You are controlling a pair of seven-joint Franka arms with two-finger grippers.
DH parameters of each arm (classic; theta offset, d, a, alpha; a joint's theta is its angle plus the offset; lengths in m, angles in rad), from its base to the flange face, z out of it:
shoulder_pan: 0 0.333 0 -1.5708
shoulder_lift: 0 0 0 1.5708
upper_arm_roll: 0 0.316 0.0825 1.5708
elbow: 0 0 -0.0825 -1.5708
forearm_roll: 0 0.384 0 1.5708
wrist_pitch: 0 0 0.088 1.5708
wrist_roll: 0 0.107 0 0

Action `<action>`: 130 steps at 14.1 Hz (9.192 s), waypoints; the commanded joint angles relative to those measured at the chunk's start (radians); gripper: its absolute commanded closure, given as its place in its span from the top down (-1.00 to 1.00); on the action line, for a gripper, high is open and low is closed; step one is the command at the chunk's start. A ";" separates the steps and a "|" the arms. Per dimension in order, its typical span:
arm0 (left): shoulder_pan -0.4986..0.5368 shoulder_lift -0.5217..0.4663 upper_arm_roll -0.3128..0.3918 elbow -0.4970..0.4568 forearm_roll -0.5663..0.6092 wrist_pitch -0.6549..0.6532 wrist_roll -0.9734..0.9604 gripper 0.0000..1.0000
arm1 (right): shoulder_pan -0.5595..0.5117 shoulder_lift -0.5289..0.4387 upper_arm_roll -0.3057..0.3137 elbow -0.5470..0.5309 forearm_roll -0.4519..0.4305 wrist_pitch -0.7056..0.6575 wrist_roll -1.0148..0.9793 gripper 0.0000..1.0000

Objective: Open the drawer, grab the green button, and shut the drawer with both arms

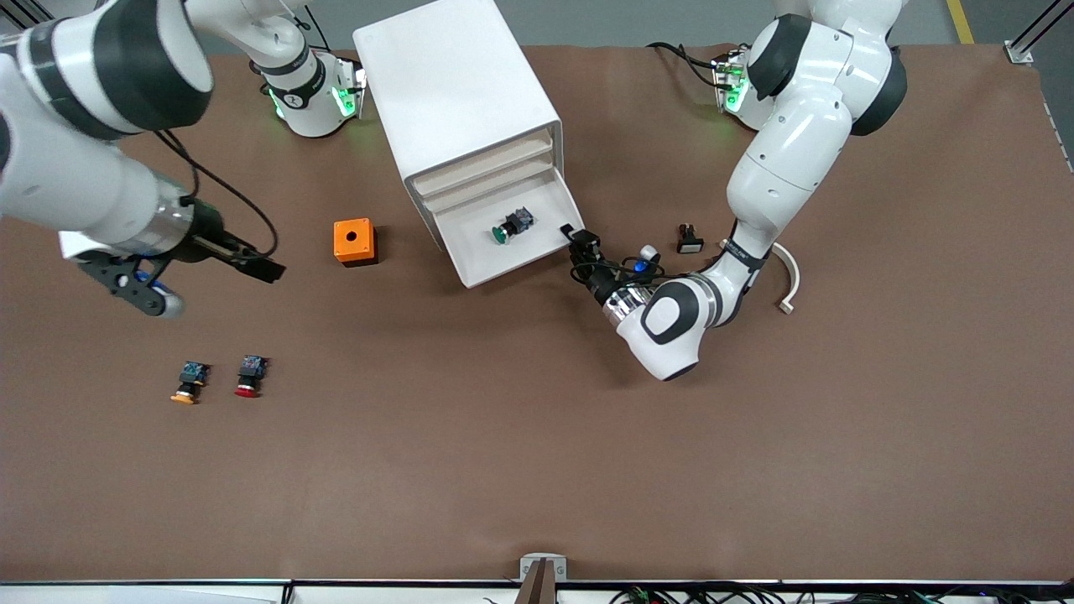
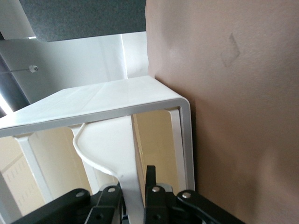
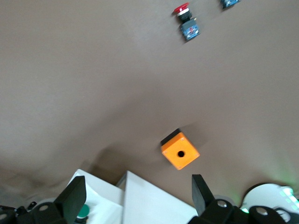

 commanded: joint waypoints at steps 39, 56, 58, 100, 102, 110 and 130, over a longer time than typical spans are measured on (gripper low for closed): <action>0.034 -0.249 0.000 0.223 0.624 0.316 1.187 1.00 | 0.657 0.391 -0.009 -0.169 -0.046 0.670 0.917 0.65; -0.079 -0.234 0.011 0.137 0.929 0.551 0.968 1.00 | 0.471 0.308 -0.017 -0.101 -0.044 0.566 0.558 -1.00; -0.098 -0.234 0.009 0.103 0.952 0.564 0.917 1.00 | 0.404 0.300 -0.018 -0.104 -0.046 0.566 0.412 -1.00; -0.417 -0.223 -0.023 0.054 0.786 0.578 1.025 1.00 | -0.147 0.419 0.043 -0.402 0.060 1.008 -0.602 0.56; -0.440 -0.218 -0.022 0.054 0.771 0.578 1.025 1.00 | -0.147 0.419 0.041 -0.399 0.059 1.009 -0.609 1.00; -0.497 -0.215 -0.022 0.052 0.634 0.578 1.023 1.00 | -0.162 0.354 0.031 -0.195 0.042 0.623 -0.692 1.00; -0.189 -0.318 -0.008 0.055 0.639 0.565 1.020 1.00 | -0.253 0.050 -0.044 0.067 -0.124 -0.140 -0.830 1.00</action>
